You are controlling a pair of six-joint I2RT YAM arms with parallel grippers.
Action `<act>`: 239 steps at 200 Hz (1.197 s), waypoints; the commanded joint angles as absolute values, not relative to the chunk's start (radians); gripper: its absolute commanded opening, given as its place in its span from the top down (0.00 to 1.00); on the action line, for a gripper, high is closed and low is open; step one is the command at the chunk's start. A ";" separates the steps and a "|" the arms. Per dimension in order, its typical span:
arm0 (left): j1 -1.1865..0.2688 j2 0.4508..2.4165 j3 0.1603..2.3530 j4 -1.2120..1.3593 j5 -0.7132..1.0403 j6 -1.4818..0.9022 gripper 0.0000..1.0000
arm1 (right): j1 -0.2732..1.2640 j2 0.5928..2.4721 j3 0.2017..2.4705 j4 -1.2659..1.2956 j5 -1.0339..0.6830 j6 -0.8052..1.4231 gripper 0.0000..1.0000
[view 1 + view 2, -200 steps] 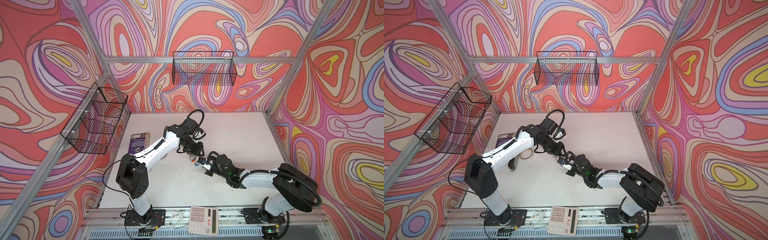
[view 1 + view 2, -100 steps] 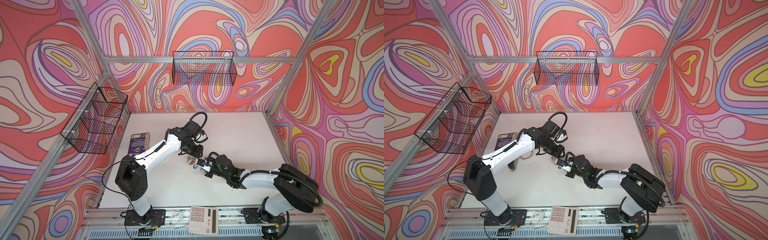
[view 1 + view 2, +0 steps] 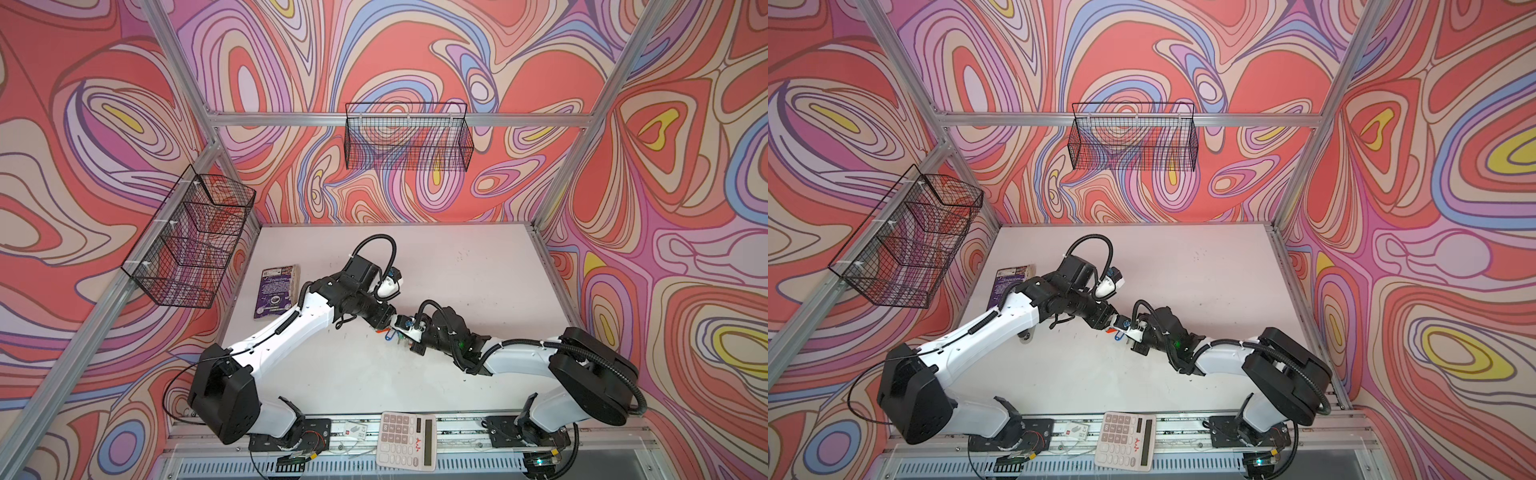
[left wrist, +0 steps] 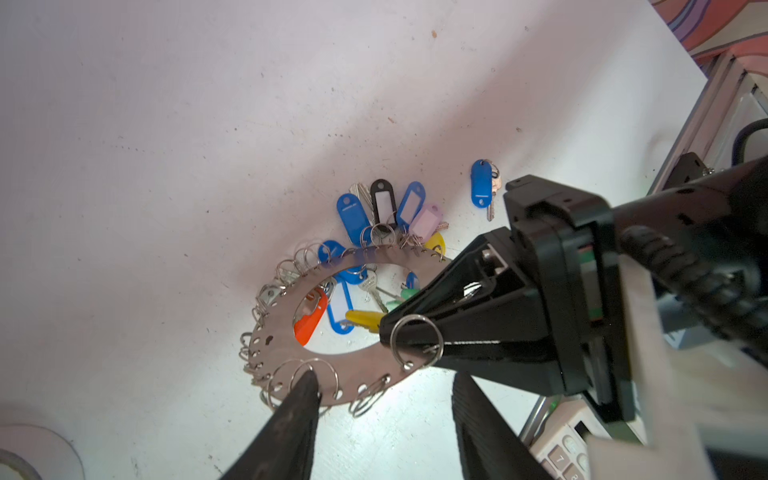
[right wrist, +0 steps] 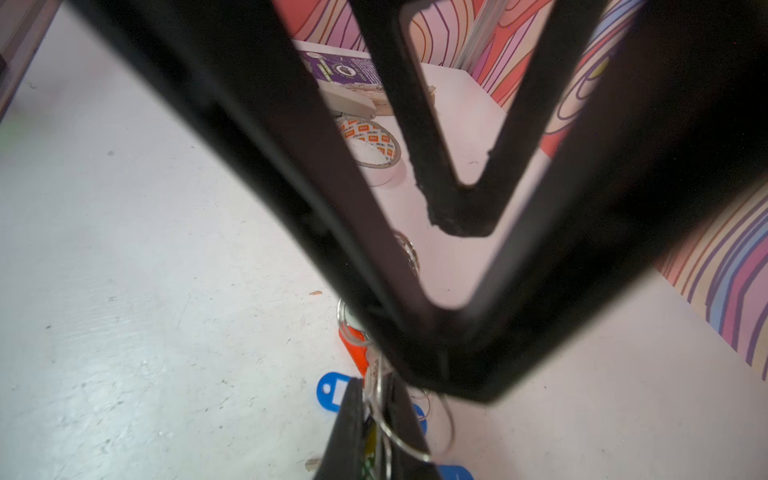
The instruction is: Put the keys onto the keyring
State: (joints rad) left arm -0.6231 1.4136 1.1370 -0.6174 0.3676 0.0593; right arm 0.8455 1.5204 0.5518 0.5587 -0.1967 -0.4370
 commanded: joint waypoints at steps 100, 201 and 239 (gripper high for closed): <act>-0.670 1.423 1.079 -0.622 0.387 0.279 0.41 | 0.813 1.501 0.564 0.520 -0.268 -0.395 1.00; -0.558 1.441 1.112 -0.603 0.379 -0.070 0.51 | 0.802 1.523 0.551 0.545 -0.208 -0.389 1.00; -0.487 1.411 1.149 -0.668 0.443 -0.257 0.52 | 0.802 1.552 0.553 0.603 -0.146 -0.407 1.00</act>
